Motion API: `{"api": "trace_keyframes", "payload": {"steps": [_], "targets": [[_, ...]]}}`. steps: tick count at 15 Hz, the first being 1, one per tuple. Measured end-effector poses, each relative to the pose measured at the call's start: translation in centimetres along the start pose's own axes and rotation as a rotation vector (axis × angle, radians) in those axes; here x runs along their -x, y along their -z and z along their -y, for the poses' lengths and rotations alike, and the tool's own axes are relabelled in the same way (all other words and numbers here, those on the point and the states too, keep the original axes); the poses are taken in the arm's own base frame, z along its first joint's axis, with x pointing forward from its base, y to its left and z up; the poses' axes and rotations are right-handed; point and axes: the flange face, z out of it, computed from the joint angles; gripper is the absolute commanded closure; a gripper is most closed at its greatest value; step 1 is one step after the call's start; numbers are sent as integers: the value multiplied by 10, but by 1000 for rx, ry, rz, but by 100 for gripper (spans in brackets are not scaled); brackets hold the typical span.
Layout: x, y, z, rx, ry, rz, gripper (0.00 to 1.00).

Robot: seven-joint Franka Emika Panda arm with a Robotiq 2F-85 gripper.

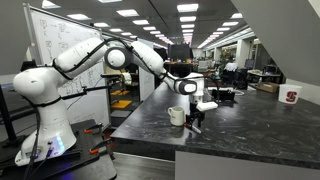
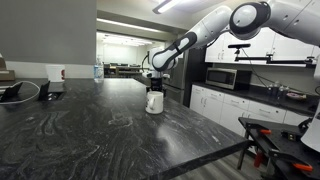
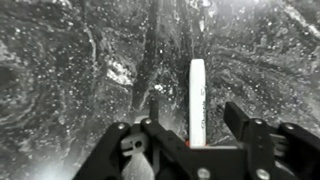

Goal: Put the marker in the mug

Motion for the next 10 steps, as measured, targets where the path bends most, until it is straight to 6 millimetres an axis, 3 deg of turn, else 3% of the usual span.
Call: {"api": "trace_keyframes", "payload": {"steps": [6,10], "targets": [[18,2,4,6,9,-6,99],[20,6,3,11,7,-6,95]]}}
